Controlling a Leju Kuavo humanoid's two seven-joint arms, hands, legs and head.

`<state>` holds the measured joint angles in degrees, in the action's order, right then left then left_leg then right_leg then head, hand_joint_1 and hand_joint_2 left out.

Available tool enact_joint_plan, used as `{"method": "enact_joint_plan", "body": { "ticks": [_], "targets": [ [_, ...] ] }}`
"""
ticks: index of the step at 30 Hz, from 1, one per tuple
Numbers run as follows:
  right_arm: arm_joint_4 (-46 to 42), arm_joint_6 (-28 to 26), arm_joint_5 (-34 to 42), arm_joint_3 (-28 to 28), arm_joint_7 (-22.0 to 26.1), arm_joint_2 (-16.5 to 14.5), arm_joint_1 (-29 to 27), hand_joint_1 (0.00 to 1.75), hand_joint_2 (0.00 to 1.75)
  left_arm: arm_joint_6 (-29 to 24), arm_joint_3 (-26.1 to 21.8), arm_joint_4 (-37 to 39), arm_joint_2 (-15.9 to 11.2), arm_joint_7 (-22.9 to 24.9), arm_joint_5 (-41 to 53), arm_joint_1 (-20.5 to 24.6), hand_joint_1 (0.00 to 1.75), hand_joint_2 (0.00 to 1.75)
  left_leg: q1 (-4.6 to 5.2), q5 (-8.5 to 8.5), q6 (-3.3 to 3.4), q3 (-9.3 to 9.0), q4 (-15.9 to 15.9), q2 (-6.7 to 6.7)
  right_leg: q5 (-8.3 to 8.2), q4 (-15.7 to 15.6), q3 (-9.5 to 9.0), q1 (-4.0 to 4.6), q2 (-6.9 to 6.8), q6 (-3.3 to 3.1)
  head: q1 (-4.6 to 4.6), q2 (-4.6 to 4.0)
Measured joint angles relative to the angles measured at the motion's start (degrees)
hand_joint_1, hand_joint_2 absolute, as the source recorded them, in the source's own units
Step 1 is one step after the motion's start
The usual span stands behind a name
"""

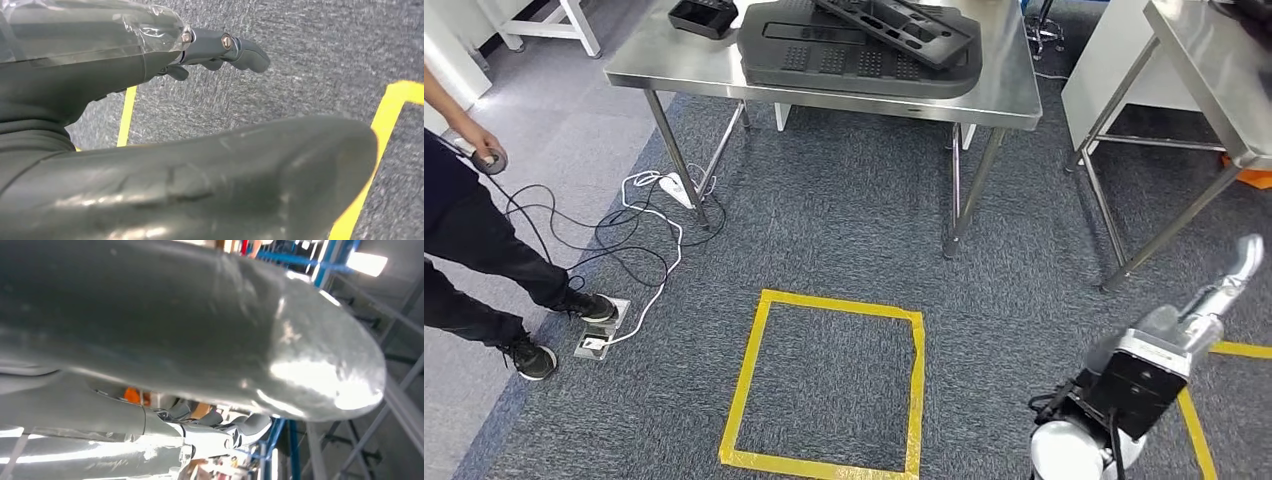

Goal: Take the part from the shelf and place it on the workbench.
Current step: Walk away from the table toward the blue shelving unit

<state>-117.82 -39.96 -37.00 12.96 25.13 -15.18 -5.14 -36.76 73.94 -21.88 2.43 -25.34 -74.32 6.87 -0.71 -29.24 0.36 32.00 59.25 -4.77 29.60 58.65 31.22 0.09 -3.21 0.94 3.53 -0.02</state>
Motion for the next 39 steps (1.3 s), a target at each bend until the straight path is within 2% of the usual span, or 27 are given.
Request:
{"method": "enact_joint_plan", "body": {
  "ticks": [2,4,6,8,9,10,11,12,14,15,16,18,19,20,22,23,24,25,26,27,28,30,32,34,36,38,39],
  "targets": [
    [-0.15,-0.01,0.05,-0.02,-0.03,0.02,-0.17,0.00,0.00,0.00,0.00,0.00,0.02,0.00,0.01,0.05,0.00,0.00,0.02,-0.07,-0.65,-0.14,-0.06,-0.80,-0.33,-0.42,0.25,-0.06,1.07,-0.62,-0.13,0.00],
    [-0.36,-0.02,0.04,-0.02,-0.07,0.05,-0.23,0.00,0.00,0.00,0.00,0.01,0.04,-0.03,0.01,0.16,0.00,0.00,-0.13,-1.46,-1.31,0.20,1.56,0.78,-0.89,-0.95,0.25,-0.42,2.10,-1.28,-0.47,0.00],
    [-0.49,-0.02,0.01,-0.09,-0.14,0.07,-0.22,0.00,0.00,0.00,0.00,0.03,0.04,-0.05,0.00,0.13,0.00,0.00,-0.27,-4.88,-1.67,2.39,7.28,3.45,-1.22,-1.13,0.32,-0.57,2.99,-1.73,-1.24,0.00],
    [-0.49,-0.02,0.00,-0.19,-0.25,0.08,-0.26,0.00,0.00,0.00,0.00,0.06,0.04,-0.06,-0.02,0.00,0.00,0.00,-0.26,-7.98,-1.75,5.38,14.28,4.29,-1.30,-0.96,0.50,-0.51,4.05,-1.90,-1.88,0.00],
    [-0.49,-0.02,0.00,-0.22,-0.31,0.08,-0.28,0.00,0.00,0.00,0.00,0.08,0.04,-0.06,-0.02,-0.04,0.00,0.00,-0.27,-8.27,-1.75,6.11,15.97,4.34,-1.30,-0.84,0.57,-0.49,4.66,-1.92,-2.05,0.00],
    [-0.49,-0.02,0.00,-0.25,-0.38,0.08,-0.30,0.00,0.00,0.00,0.00,0.09,0.04,-0.06,-0.02,-0.04,0.00,0.00,-0.32,-7.54,-1.74,5.92,15.63,4.35,-1.29,-0.72,0.60,-0.50,5.30,-1.90,-2.18,0.00],
    [-0.49,-0.02,0.00,-0.27,-0.44,0.08,-0.32,0.00,0.00,0.00,0.00,0.09,0.04,-0.06,-0.01,-0.03,0.00,0.00,-0.41,-5.94,-1.72,4.82,13.32,4.44,-1.25,-0.56,0.61,-0.55,5.95,-1.83,-2.30,0.00],
    [-0.49,-0.02,-0.01,-0.30,-0.46,0.08,-0.33,0.00,0.00,0.00,0.00,0.10,0.04,-0.06,0.01,-0.01,0.00,0.00,-0.59,-3.84,-1.76,3.03,9.48,4.96,-1.16,-0.32,0.63,-0.64,6.63,-1.68,-2.41,0.00],
    [-0.50,-0.02,-0.02,-0.35,-0.49,0.08,-0.35,0.00,0.00,0.00,0.00,0.11,0.04,-0.06,0.03,0.01,0.00,0.00,-1.01,-1.49,-1.86,0.31,3.17,7.38,-0.86,0.44,1.06,-0.72,7.88,-1.10,-2.71,0.00],
    [-0.54,-0.02,-0.02,-0.39,-0.49,0.08,-0.36,0.00,0.00,0.01,0.00,0.11,0.04,-0.06,0.08,0.01,0.00,0.00,-1.08,-1.13,-1.77,-0.20,1.64,8.33,-0.79,0.78,1.38,-0.71,8.40,-0.72,-2.75,0.00],
    [-0.59,-0.02,-0.02,-0.41,-0.50,0.08,-0.38,0.00,0.00,0.01,0.00,0.11,0.04,-0.06,0.12,0.01,0.00,0.00,-1.00,-1.31,-1.51,-0.13,1.43,8.75,-0.83,0.93,1.68,-0.71,8.89,-0.35,-2.72,0.00],
    [-0.72,-0.05,-0.02,-0.43,-0.50,0.10,-0.50,0.00,0.00,0.03,0.00,0.11,0.07,-0.06,0.24,0.01,0.00,0.00,-0.79,-1.00,-0.70,0.02,1.27,7.65,-1.11,0.82,2.01,-0.83,9.76,0.34,-2.49,0.00],
    [-0.78,-0.07,-0.02,-0.42,-0.51,0.11,-0.58,0.00,0.00,0.03,-0.01,0.12,0.09,-0.06,0.28,0.05,0.00,0.00,-0.81,-0.85,-0.30,0.02,1.14,7.04,-0.99,1.04,2.17,-0.83,9.29,0.58,-2.41,0.00],
    [-0.84,-0.08,-0.02,-0.41,-0.51,0.12,-0.60,0.00,0.00,0.04,-0.01,0.13,0.12,-0.06,0.34,0.08,0.00,0.00,-0.88,-0.71,0.06,0.02,0.97,6.31,-0.25,2.19,2.71,-0.76,8.12,0.82,-2.13,0.00],
    [-0.93,-0.07,-0.02,-0.41,-0.52,0.12,-0.58,0.00,0.00,0.06,-0.01,0.14,0.15,-0.06,0.40,0.03,0.00,0.00,-0.84,-0.57,0.51,0.09,0.78,4.81,2.94,7.76,5.19,-0.60,4.99,1.21,-1.34,0.00],
    [-0.95,-0.07,-0.01,-0.41,-0.54,0.13,-0.58,0.00,0.00,0.07,0.00,0.16,0.15,-0.06,0.42,-0.05,0.00,0.00,-0.74,-0.59,0.62,0.15,0.77,3.99,4.82,11.61,6.93,-0.61,4.09,1.37,-0.92,0.00],
    [-0.95,-0.07,0.00,-0.42,-0.55,0.13,-0.63,0.00,0.00,0.07,0.00,0.19,0.15,-0.06,0.41,-0.12,0.00,0.00,-0.63,-0.63,0.70,0.19,0.77,3.22,6.01,14.80,8.35,-0.64,3.74,1.44,-0.66,0.00],
    [-0.95,-0.07,0.00,-0.42,-0.57,0.14,-0.70,0.00,0.00,0.07,0.00,0.21,0.15,-0.06,0.40,-0.15,0.00,0.00,-0.51,-0.67,0.76,0.19,0.78,2.48,6.23,16.47,9.04,-0.66,3.58,1.38,-0.45,0.00],
    [-0.95,-0.07,0.00,-0.42,-0.58,0.15,-0.74,0.00,0.00,0.07,0.00,0.24,0.15,-0.06,0.39,-0.13,0.00,0.00,-0.40,-0.71,0.80,0.15,0.78,1.80,5.36,15.91,8.65,-0.63,3.46,1.20,-0.27,0.00],
    [-0.95,-0.07,0.02,-0.42,-0.58,0.15,-0.77,0.00,0.00,0.07,0.00,0.24,0.15,-0.06,0.38,-0.08,0.00,0.00,-0.27,-0.75,0.84,0.05,0.77,1.18,3.60,13.09,7.14,-0.52,3.18,0.86,-0.09,0.00],
    [-0.96,-0.07,0.04,-0.41,-0.58,0.16,-0.76,0.00,0.00,0.07,0.00,0.24,0.15,-0.06,0.35,-0.03,0.00,0.00,-0.16,-0.81,0.85,-0.08,0.76,0.63,1.70,8.86,5.00,-0.32,2.50,0.40,0.07,0.00],
    [-0.97,-0.08,0.07,-0.44,-0.59,0.21,-0.65,0.00,0.00,0.07,-0.01,0.25,0.17,-0.06,0.26,0.04,0.00,0.00,0.05,-0.90,0.71,-0.28,0.65,-0.33,-0.40,2.05,1.67,0.33,0.53,-0.57,0.14,0.00],
    [-0.99,-0.07,0.03,-0.49,-0.59,0.27,-0.50,0.00,0.00,0.07,-0.01,0.26,0.24,-0.08,0.11,0.05,0.00,0.00,0.07,-0.88,0.26,-0.45,0.43,-1.19,-0.51,0.37,1.14,0.85,-0.06,-1.12,0.11,0.00],
    [-1.04,-0.07,0.00,-0.51,-0.62,0.30,-0.48,0.00,0.00,0.07,0.00,0.26,0.33,-0.13,-0.01,0.11,0.00,0.00,-0.01,-0.89,-0.41,-0.95,0.15,-1.71,-1.07,-0.36,1.04,0.70,1.06,-1.57,0.27,0.00],
    [-1.13,-0.08,-0.03,-0.54,-0.68,0.34,-0.34,0.00,0.00,0.07,0.00,0.27,0.37,-0.22,-0.04,0.19,0.00,0.00,-0.03,-2.14,-1.00,-0.86,1.42,0.36,-1.78,-1.40,0.63,0.16,2.08,-2.04,0.07,0.00],
    [-1.18,-0.07,-0.12,-0.65,-0.80,0.38,-0.11,0.00,0.00,0.07,0.00,0.31,0.36,-0.30,-0.10,0.10,0.00,0.00,-0.06,-5.50,-1.29,1.49,7.02,3.25,-2.15,-1.79,0.53,-0.14,3.11,-2.27,-0.78,0.00],
    [-1.18,-0.07,-0.16,-0.71,-0.86,0.38,-0.04,0.00,0.00,0.07,0.00,0.35,0.36,-0.31,-0.14,0.00,0.00,0.00,-0.05,-7.24,-1.36,3.26,10.84,3.85,-2.19,-1.74,0.60,-0.16,3.72,-2.33,-1.21,0.00]
  ]
}}
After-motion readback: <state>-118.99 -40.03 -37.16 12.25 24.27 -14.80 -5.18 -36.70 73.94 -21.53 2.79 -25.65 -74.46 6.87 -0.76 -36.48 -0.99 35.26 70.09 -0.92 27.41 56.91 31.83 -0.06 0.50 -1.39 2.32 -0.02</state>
